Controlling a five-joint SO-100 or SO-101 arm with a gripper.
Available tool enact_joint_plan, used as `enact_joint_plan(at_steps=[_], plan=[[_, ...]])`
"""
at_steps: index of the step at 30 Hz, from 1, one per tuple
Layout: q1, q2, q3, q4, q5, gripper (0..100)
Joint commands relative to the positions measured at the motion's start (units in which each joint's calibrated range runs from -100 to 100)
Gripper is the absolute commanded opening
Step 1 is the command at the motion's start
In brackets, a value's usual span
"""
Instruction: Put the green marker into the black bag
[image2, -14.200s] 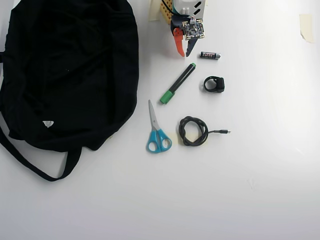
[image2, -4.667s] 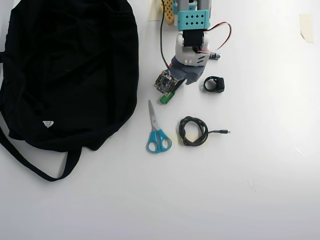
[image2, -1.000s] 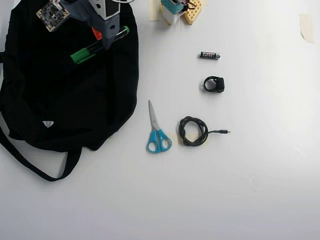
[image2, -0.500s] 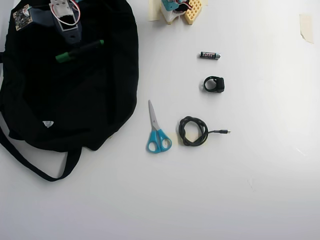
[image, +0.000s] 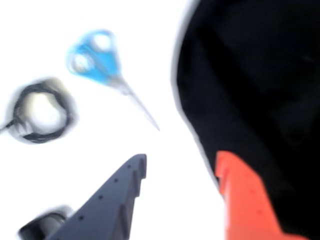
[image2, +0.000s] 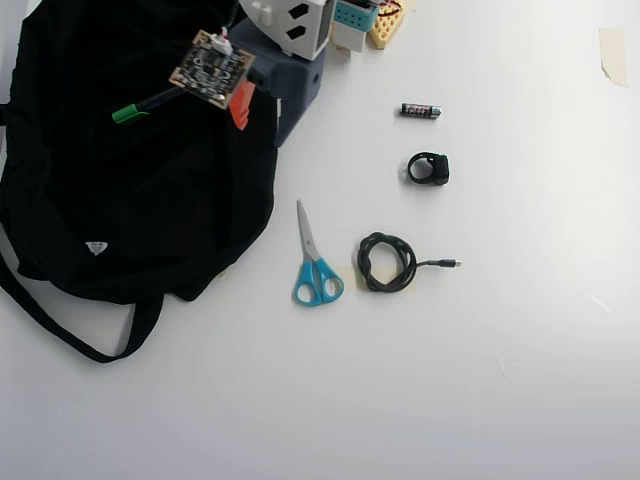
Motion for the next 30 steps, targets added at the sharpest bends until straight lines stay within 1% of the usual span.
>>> enact_joint_plan(at_steps=[1,2,6,8,10,11,14,19,21,26,30], plan=[[-8.5,-6.4,-1.7,0.4,-2.0,2],[-12.0,-7.6,-1.6,0.2,-2.5,2],[-13.2,-10.2,-1.4,0.4,-4.1,2],[-13.2,-12.7,0.6,2.2,-3.1,2],[-13.2,-15.8,4.0,4.9,-0.9,2],[-13.2,-15.9,4.2,5.0,-0.8,2],[-13.2,-21.2,12.2,4.5,0.2,2],[-16.0,-31.6,31.5,-3.3,-0.4,2],[-16.8,-36.1,41.9,-8.4,-1.1,2],[-17.9,-44.9,67.6,-21.8,-0.7,2],[-19.8,-50.8,84.5,-27.3,-0.7,2]])
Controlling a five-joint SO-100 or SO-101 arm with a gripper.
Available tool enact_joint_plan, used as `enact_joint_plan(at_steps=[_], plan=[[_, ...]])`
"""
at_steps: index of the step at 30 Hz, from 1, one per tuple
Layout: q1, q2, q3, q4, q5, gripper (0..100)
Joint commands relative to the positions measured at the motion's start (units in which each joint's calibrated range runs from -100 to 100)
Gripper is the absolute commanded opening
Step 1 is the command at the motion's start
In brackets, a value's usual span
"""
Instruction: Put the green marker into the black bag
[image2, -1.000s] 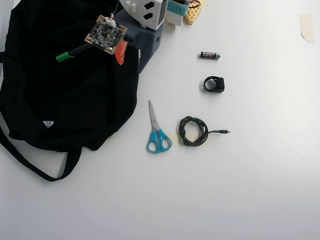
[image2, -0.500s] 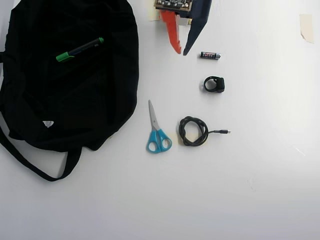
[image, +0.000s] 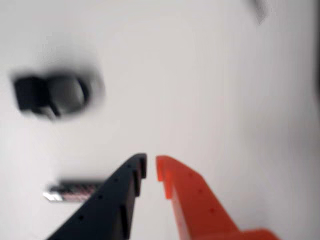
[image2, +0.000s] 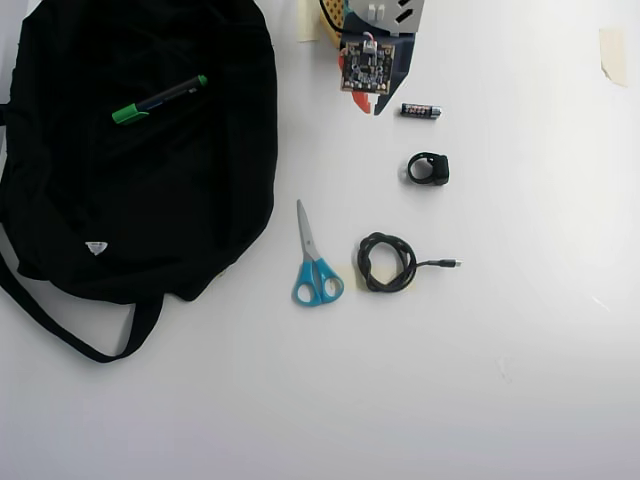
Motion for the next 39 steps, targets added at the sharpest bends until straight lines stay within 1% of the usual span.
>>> enact_joint_plan(at_steps=[1,3,6,10,13,15,17,19,21,39], plan=[[-1.4,-6.5,14.3,-5.4,0.0,2],[-1.7,-12.1,20.8,-8.2,0.0,2],[-2.0,-22.5,28.7,-9.0,0.1,2],[-3.9,-35.0,37.2,-8.3,0.1,2],[-4.7,-41.5,42.2,-8.1,0.1,2],[-5.0,-44.0,42.2,-4.7,0.1,2],[-5.1,-45.7,42.1,-1.5,0.6,2],[-4.5,-48.1,41.9,1.2,2.9,2],[-4.4,-49.2,41.8,3.1,3.4,2],[-3.4,-49.2,41.8,3.1,3.8,2]])
